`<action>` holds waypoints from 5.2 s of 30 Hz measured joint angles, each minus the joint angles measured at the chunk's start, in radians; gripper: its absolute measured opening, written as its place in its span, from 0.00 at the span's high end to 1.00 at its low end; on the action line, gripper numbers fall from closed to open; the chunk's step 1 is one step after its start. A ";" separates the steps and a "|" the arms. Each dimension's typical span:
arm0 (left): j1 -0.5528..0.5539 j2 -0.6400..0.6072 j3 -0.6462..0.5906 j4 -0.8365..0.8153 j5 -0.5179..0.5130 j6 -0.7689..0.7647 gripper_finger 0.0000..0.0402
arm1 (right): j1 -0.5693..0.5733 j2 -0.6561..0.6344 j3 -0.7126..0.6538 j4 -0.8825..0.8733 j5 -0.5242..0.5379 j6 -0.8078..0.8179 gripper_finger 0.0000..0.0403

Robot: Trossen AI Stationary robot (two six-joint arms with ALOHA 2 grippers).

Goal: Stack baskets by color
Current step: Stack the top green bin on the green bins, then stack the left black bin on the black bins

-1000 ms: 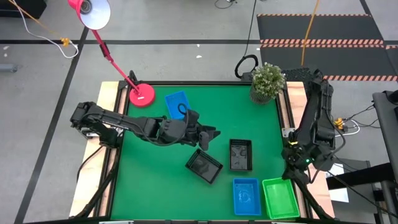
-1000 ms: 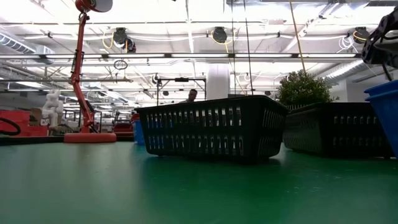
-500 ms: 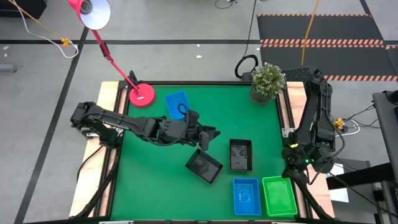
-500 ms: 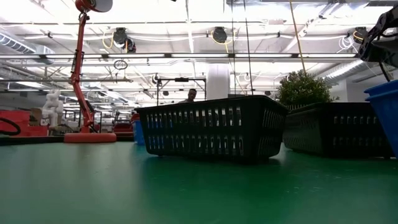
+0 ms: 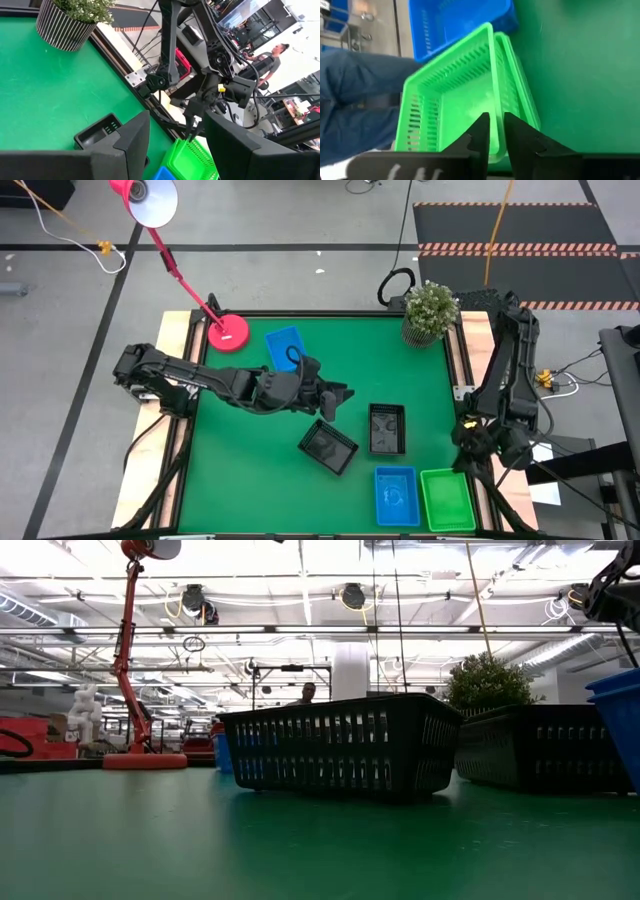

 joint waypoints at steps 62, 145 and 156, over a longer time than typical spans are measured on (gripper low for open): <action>0.062 -0.001 0.000 -0.115 0.018 0.085 0.54 | -0.265 0.220 0.012 0.052 -0.202 -0.516 0.63; 0.174 0.352 -0.034 -0.764 0.639 -0.039 0.96 | -0.617 -0.089 0.011 0.457 -0.098 -0.272 0.74; 0.269 0.198 -0.034 -0.782 0.645 0.185 0.98 | -0.752 -0.096 0.011 0.445 -0.099 -0.315 0.74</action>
